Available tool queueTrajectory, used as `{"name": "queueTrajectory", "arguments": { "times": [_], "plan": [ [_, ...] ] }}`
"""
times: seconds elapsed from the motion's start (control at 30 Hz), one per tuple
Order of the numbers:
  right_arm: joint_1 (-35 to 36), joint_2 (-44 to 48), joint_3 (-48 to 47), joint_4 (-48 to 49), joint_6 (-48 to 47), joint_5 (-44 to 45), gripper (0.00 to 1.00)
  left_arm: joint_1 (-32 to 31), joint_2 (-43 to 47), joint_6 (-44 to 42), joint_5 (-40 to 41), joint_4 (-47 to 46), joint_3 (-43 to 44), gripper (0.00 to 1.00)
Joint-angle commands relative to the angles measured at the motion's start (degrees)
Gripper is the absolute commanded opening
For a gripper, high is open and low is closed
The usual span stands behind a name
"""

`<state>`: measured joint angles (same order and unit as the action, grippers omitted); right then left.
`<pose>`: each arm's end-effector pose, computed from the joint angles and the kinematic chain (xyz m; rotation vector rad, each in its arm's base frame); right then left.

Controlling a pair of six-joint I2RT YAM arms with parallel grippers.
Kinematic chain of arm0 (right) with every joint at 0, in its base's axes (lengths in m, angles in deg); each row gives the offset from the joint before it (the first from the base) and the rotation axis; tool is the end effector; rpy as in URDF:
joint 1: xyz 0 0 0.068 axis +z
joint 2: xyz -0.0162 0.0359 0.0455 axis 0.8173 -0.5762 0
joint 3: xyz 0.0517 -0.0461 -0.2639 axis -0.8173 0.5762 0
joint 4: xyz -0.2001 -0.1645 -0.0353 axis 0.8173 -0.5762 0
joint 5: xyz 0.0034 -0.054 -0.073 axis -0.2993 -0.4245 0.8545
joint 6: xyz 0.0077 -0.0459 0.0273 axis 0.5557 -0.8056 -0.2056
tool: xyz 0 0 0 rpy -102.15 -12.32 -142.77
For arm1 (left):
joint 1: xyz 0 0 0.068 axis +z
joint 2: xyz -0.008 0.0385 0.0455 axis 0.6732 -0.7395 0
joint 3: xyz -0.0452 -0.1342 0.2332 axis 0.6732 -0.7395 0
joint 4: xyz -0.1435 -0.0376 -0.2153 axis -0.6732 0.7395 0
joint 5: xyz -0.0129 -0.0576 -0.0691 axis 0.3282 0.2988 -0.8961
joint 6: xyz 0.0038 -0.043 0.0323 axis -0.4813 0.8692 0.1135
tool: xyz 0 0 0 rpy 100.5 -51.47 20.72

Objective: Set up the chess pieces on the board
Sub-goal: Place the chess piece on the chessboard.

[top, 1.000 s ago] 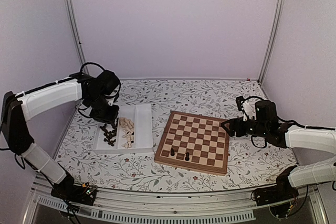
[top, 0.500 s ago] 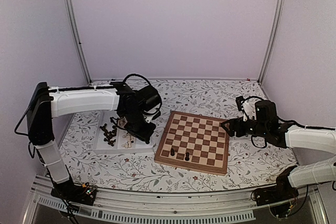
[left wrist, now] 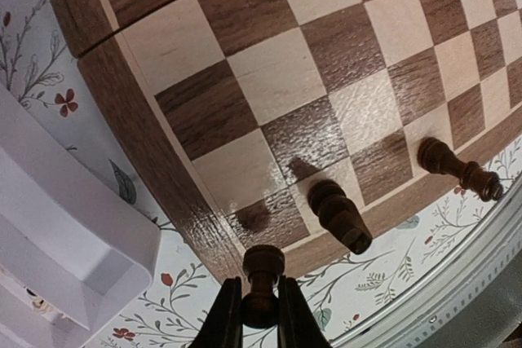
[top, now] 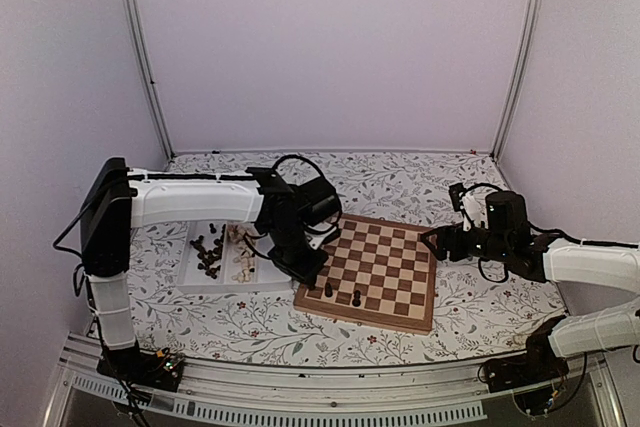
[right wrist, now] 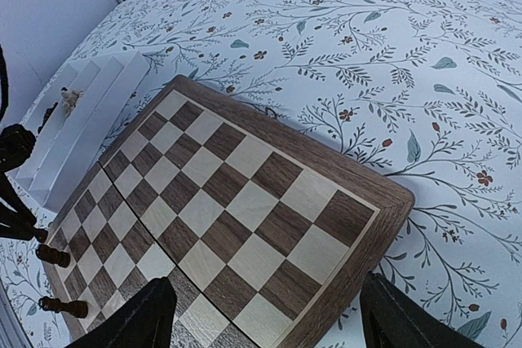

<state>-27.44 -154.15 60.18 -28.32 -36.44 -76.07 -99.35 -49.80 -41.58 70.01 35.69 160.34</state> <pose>0.2028 0.1115 0.1859 -0.3918 2.1287 0.5744 0.2079 -0.3266 0.2037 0.9244 2.8898 -0.2950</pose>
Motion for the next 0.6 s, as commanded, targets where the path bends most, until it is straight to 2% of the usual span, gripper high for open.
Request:
{"name": "queueTrajectory", "arguments": {
  "times": [0.0,0.57],
  "plan": [
    [0.3,0.0,-0.3,1.2,0.3,-0.2,0.81,-1.1,-1.8,-1.0,-1.3,0.0,1.4,0.13],
    [0.3,-0.1,-0.2,1.2,0.6,-0.4,0.81,-1.2,-4.4,-1.2,-1.9,-0.3,2.8,0.19]
  ]
}}
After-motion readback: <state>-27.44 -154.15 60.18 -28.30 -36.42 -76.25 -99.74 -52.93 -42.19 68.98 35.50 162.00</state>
